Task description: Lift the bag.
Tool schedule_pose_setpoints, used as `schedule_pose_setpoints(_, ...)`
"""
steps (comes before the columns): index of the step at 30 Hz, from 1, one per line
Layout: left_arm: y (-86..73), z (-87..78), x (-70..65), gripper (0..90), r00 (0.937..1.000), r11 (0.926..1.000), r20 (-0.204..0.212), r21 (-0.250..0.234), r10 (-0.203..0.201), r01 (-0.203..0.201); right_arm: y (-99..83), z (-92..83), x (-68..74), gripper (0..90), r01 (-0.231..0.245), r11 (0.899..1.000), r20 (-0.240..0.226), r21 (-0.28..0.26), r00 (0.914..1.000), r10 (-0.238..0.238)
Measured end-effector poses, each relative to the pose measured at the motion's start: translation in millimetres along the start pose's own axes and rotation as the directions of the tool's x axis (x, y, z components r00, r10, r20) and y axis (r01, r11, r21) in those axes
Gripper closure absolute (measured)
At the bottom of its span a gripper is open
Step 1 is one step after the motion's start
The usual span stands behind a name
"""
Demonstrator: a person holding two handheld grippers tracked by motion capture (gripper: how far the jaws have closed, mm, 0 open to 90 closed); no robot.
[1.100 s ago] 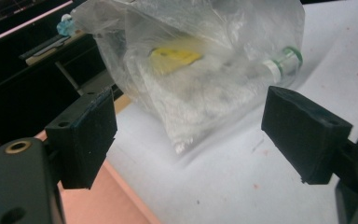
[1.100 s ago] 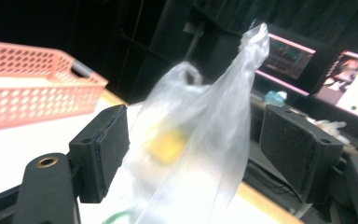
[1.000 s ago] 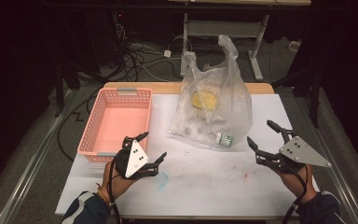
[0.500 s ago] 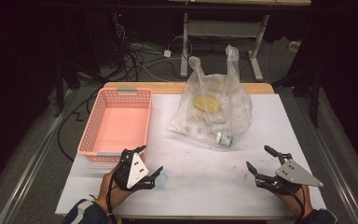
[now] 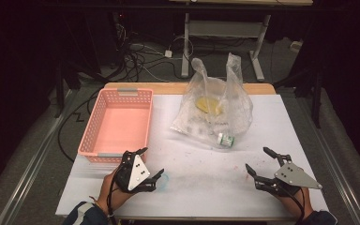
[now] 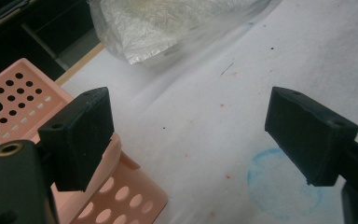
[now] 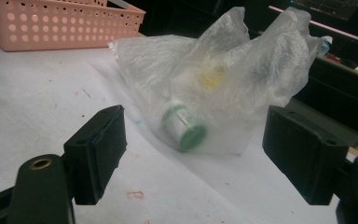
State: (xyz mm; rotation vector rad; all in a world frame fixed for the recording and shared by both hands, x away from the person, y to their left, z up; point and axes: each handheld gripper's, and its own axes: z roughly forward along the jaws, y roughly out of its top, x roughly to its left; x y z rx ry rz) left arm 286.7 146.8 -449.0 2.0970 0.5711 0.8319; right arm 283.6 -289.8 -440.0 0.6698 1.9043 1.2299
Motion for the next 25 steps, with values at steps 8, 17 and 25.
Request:
schedule_pose_setpoints(8, 1.2, 1.6, -0.3, 14.8, 1.0000, 1.0000, 0.003, 0.000, -0.002, 0.002, 0.4, -0.1, 0.5, 21.8, 0.012, 1.000, 0.003, 0.000, 0.9999, -0.012)
schedule_pose_setpoints(17, 3.3, 3.4, -0.7, 14.8, 1.0000, 1.0000, 0.006, -0.005, 0.002, -0.001, 0.9, -0.8, -0.1, 21.8, 0.017, 1.000, 0.007, -0.003, 0.9998, -0.017)
schedule_pose_setpoints(25, 4.8, 5.3, -0.7, 14.8, 0.9999, 1.0000, 0.015, -0.003, 0.004, -0.004, -0.1, 0.1, -0.7, 21.8, 0.017, 1.000, 0.009, 0.003, 0.9998, -0.017)
